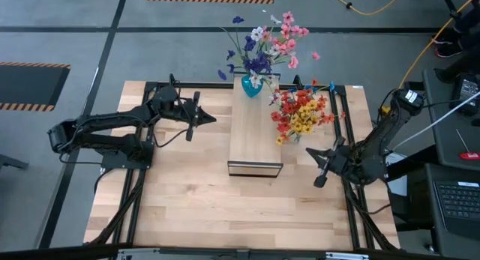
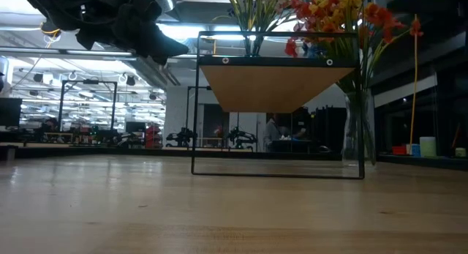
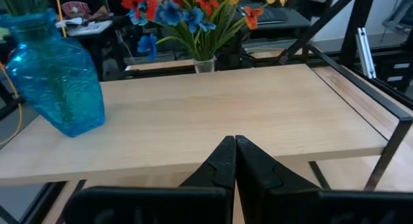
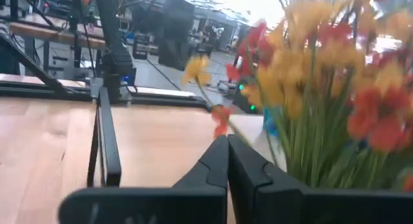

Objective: Pick and place flowers into a vace then onto a shelf
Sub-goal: Put the transparent vase on the shelf

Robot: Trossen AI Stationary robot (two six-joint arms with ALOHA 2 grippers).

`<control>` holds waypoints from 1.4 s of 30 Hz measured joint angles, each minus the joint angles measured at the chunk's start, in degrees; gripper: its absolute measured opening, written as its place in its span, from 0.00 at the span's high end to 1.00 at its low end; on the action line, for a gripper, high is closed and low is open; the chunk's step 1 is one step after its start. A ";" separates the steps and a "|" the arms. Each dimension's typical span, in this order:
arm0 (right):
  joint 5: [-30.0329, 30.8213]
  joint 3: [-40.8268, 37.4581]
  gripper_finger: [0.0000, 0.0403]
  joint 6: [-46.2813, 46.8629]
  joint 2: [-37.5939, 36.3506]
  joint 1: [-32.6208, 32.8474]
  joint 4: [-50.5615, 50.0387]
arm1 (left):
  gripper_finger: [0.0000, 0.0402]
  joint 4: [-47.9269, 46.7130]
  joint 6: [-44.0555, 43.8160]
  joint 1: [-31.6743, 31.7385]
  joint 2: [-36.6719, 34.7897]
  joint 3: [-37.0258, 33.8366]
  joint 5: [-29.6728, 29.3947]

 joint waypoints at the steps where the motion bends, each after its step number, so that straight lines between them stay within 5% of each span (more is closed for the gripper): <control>1: 0.08 1.44 0.99 -1.03 0.00 0.00 -1.63 | 0.99 -0.03 -0.09 0.06 0.00 0.00 0.00; 9: -3.22 10.64 1.00 1.33 0.04 0.55 -19.21 | 0.99 -0.20 -2.20 -0.73 0.00 0.00 0.07; 21: -27.72 28.06 1.00 49.46 5.98 -5.69 -77.73 | 0.99 -0.32 -2.23 -0.99 0.00 0.00 0.05; 26: -27.49 35.46 1.00 62.68 9.62 -4.67 -95.66 | 0.99 -0.34 -2.21 -0.99 0.00 0.00 0.04; 31: -25.24 32.93 1.00 81.52 9.05 -0.91 -106.51 | 1.00 -0.78 -2.05 -0.99 0.00 0.00 0.02; 35: -18.17 27.67 1.00 90.61 8.57 3.44 -107.11 | 0.99 -1.24 -2.05 -1.00 0.00 0.00 0.02; 42: -17.00 21.85 1.00 99.73 8.55 2.09 -106.69 | 1.00 -1.76 -2.05 -0.99 0.00 0.00 0.00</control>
